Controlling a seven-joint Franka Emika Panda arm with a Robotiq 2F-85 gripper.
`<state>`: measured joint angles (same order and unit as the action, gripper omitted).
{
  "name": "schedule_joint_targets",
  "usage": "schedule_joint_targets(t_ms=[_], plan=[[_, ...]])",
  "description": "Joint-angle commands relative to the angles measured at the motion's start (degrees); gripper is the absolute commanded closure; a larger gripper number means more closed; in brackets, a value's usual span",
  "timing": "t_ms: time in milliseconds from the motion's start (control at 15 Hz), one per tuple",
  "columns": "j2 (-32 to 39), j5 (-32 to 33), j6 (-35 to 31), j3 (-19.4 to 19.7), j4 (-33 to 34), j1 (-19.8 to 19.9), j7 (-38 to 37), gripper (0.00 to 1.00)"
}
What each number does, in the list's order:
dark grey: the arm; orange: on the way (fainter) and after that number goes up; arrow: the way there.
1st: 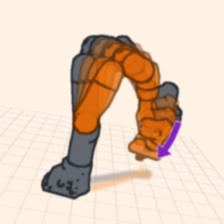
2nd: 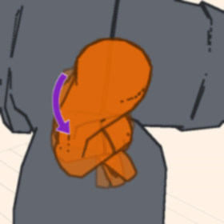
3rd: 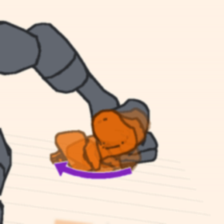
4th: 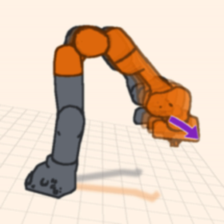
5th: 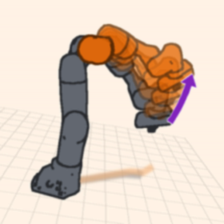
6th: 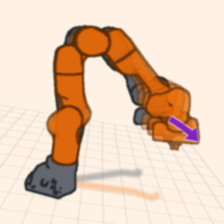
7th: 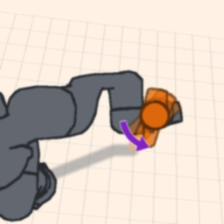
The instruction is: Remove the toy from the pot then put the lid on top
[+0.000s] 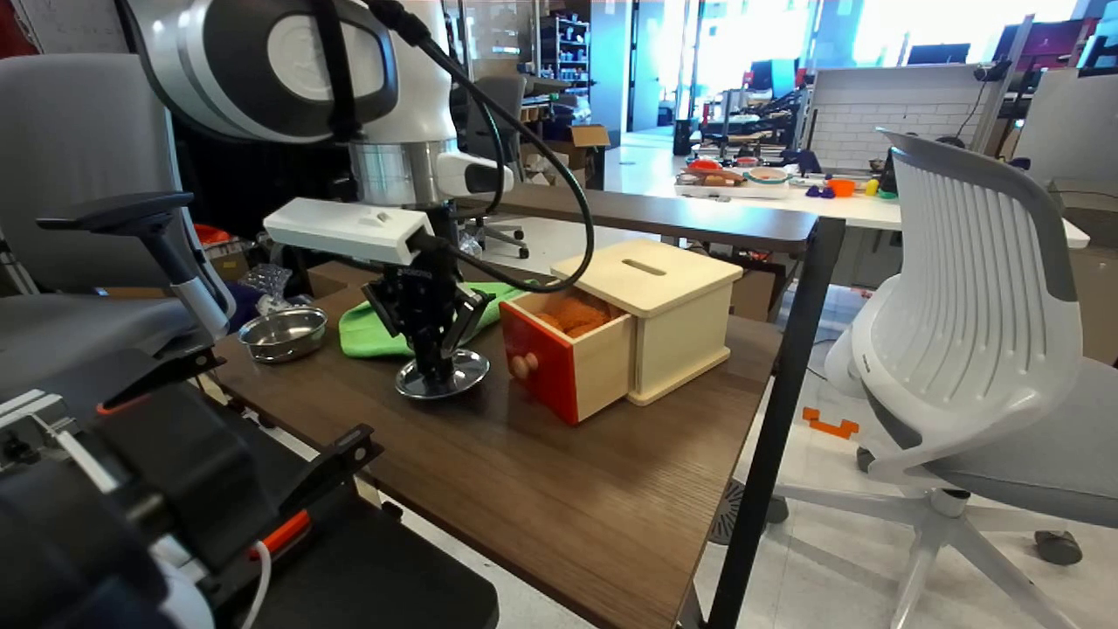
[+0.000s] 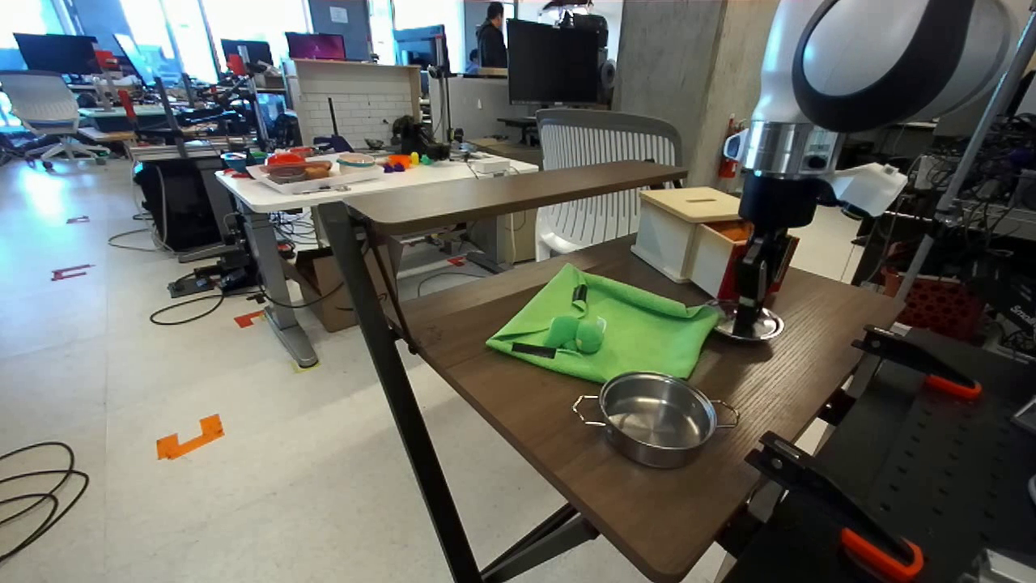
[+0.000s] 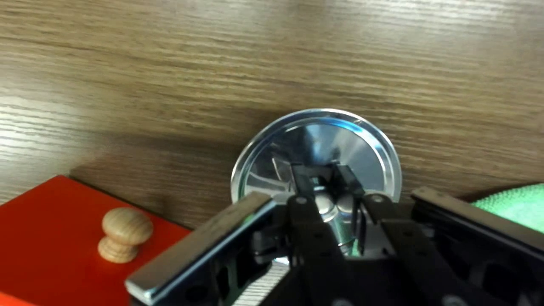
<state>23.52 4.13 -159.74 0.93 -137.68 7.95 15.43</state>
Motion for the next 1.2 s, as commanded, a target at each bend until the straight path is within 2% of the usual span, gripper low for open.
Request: schedule_joint_targets(t_ms=[0, 200, 400, 867, 1133], plan=[[-8.1, 3.8, 0.3, 2.0, -5.6, -2.2, -1.5, 0.95], [-11.5, 4.0, 0.0, 0.7, -6.7, -2.6, -0.5, 0.95], [-11.9, 4.3, 0.1, -0.9, -6.4, -4.4, 0.5, 0.95], [-9.0, 1.8, 0.3, -9.1, -5.2, -7.4, 6.2, 0.95], [-7.3, 3.3, 1.2, -11.6, -4.8, -9.3, 7.6, 0.95]])
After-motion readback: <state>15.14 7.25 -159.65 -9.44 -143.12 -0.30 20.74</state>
